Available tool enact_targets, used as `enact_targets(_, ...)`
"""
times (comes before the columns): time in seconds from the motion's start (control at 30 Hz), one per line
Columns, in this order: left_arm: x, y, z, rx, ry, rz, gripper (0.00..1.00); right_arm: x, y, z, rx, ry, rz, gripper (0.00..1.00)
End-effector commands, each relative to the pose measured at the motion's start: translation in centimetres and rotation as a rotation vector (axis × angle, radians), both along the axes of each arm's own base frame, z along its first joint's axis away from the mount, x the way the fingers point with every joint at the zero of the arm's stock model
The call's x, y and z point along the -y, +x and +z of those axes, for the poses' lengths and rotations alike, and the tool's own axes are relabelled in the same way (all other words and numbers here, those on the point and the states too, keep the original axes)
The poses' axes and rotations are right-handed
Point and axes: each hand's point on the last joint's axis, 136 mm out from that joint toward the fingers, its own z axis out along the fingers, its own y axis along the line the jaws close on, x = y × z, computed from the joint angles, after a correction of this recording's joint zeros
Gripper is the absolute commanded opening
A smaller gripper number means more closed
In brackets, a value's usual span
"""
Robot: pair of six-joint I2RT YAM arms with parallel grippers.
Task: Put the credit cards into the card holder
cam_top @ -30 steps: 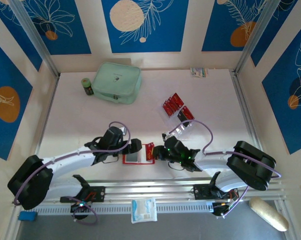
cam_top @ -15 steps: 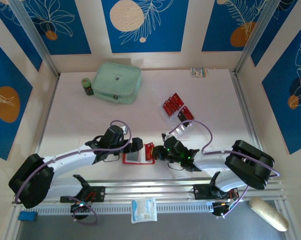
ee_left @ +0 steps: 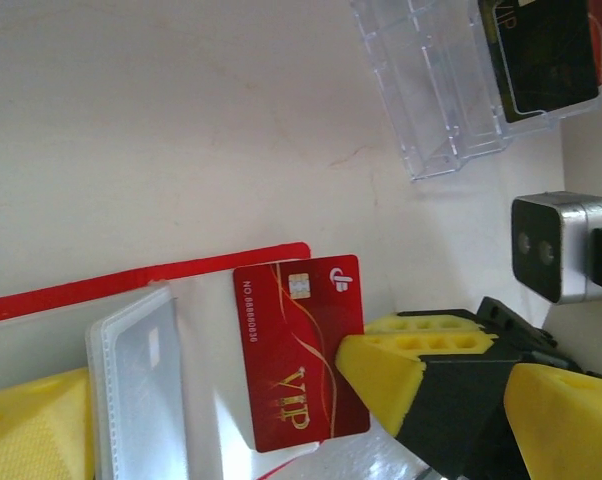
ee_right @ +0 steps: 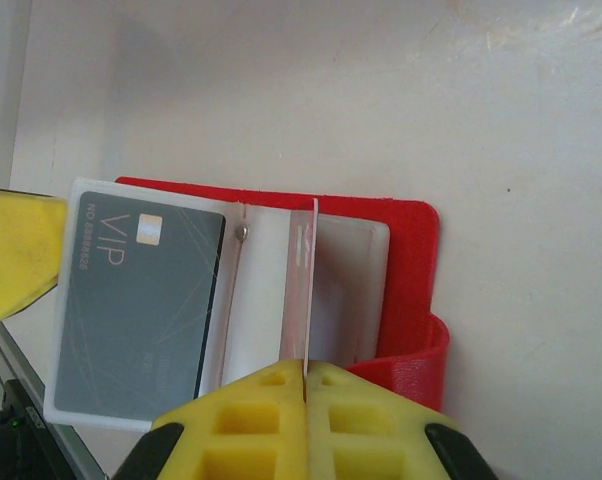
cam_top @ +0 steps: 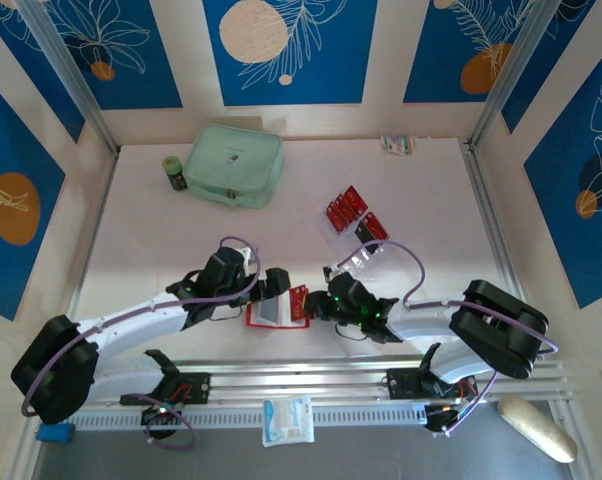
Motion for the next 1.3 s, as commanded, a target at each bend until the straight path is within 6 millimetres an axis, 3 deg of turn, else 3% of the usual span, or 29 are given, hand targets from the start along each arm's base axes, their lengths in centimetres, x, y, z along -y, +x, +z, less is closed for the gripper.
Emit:
enact_targets(0.0, 1.3, 0.2, 1.9, 0.021, -0.060, -0.019, 1.00, 0.6, 0.5, 1.3, 0.018, -0.019, 0.011, 0.00)
enact_targets(0.1, 1.5, 0.1, 2.0, 0.020, -0.064, -0.021, 1.00, 1.7, 1.4, 4.5, 0.078, 0.020, -0.013, 0.00)
enact_targets(0.2, 2.0, 0.1, 2.2, 0.023, -0.069, -0.031, 1.00, 4.3, 2.2, 6.5, 0.099, 0.013, -0.077, 0.00)
enact_targets(0.37, 3.8, -0.1, 2.1, 0.023, -0.077, -0.063, 1.00, 8.5, 2.6, 7.1, 0.107, 0.036, -0.175, 0.00)
enact_targets(0.57, 6.7, -0.7, 1.1, 0.012, -0.074, -0.107, 1.00, 10.8, 2.0, 7.0, 0.093, 0.062, -0.232, 0.00)
enact_targets(0.8, 8.2, -1.4, -1.3, -0.029, -0.065, -0.124, 1.00, 11.6, 1.4, 6.8, 0.079, 0.068, -0.244, 0.00)
enact_targets(1.13, 6.5, -1.1, 2.3, 0.061, 0.014, -0.142, 1.00, 9.8, 1.1, 7.9, 0.077, 0.147, -0.178, 0.00)
enact_targets(1.27, 5.0, -0.8, 2.9, 0.077, 0.042, -0.121, 1.00, 8.4, 0.9, 8.4, 0.077, 0.170, -0.145, 0.00)
